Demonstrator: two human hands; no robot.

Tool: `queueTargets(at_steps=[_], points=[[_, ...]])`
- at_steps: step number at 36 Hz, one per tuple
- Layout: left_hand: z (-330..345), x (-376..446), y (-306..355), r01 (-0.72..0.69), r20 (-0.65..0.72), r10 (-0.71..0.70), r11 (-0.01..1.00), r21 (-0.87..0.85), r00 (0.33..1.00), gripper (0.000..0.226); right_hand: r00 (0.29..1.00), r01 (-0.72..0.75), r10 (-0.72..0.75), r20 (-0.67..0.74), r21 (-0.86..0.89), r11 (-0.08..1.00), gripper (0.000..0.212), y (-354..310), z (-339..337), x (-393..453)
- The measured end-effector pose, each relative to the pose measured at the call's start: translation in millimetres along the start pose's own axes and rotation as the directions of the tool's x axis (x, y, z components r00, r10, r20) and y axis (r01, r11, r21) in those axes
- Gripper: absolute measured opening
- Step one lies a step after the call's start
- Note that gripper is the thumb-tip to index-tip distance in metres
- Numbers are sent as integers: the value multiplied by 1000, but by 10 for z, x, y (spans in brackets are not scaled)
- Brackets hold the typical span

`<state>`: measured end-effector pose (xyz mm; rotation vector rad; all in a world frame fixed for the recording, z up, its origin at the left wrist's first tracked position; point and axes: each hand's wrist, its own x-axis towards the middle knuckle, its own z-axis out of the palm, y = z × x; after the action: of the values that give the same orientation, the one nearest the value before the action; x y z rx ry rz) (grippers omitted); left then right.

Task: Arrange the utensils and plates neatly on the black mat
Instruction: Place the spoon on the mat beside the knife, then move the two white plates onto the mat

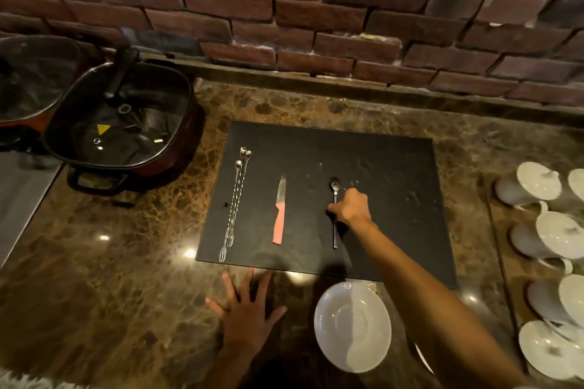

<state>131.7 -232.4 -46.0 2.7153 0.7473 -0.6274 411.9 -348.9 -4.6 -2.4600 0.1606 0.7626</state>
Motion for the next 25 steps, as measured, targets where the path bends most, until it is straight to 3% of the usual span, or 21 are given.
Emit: queueTargets(at_steps=[4,9,14,21,25], points=[[28,13,-18,8,63,-10,999,31,998,84,1000,20,-20,-2,-28,999,24,-76,86,6],[226,68,-113,42,159,-55,996,83,986,102,1000,26,-26,12,-66,997,35,-48,147,11],[138,31,-83,31,105,-38,997,69,994,95,999,43,-43,3,-73,996,34,-3,113,-49],[147,36,-76,70,172,-80,996,64,982,89,998,64,-63,26,-46,997,25,282,-67,-211],[81,2,-73,41,199,-45,999,24,979,87,986,117,-109,125,-57,992,27,558,-213,-356]])
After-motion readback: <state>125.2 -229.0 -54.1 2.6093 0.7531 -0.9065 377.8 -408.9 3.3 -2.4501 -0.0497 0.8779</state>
